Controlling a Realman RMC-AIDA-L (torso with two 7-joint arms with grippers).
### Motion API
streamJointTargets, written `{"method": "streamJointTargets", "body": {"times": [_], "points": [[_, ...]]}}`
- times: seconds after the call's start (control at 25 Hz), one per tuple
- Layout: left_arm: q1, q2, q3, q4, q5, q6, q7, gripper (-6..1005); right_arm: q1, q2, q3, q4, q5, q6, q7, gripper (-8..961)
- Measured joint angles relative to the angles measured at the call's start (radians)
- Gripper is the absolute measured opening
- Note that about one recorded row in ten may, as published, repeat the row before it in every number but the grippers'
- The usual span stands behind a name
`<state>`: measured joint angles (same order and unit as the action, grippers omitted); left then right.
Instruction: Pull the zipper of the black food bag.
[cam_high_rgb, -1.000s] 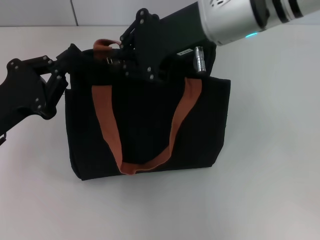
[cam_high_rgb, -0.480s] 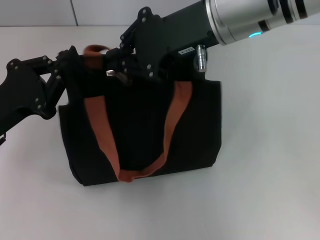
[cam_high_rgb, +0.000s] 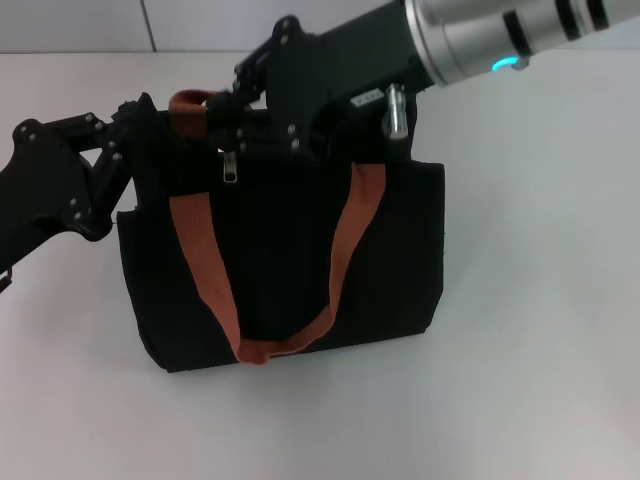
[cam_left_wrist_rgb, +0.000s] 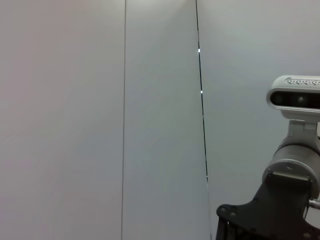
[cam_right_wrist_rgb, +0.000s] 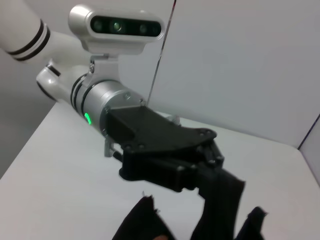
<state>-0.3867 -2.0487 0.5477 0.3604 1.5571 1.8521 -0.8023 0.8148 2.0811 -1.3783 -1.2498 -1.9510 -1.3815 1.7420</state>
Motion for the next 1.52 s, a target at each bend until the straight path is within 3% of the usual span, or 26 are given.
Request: {"method": "streamJointTargets", "body": {"times": [0.24, 0.64, 0.8, 1.28, 1.52], "points": [[0.001, 0.0, 0.0, 0.0, 0.0, 0.006, -0.006, 36, 0.026, -0.002, 0.111, 0.026, 0.0, -0.058, 0.233, 391], [-0.002, -0.002, -0.006, 0.0, 0.0, 0.013, -0.01, 37, 0.077, -0.027, 0.296, 0.267, 0.004, -0.232, 0.654, 395], [-0.004, -0.004, -0.009, 0.0, 0.0, 0.014, -0.01, 37, 0.101, -0.027, 0.343, 0.41, 0.045, -0.267, 0.675, 390], [-0.008, -0.007, -0.011, 0.0, 0.0, 0.015, -0.011, 38, 0.111, -0.005, 0.339, 0.49, 0.055, -0.206, 0.685, 388], [-0.009, -0.009, -0.011, 0.0, 0.0, 0.015, -0.011, 39, 0.139, -0.004, 0.337, 0.547, 0.053, -0.174, 0.686, 389]]}}
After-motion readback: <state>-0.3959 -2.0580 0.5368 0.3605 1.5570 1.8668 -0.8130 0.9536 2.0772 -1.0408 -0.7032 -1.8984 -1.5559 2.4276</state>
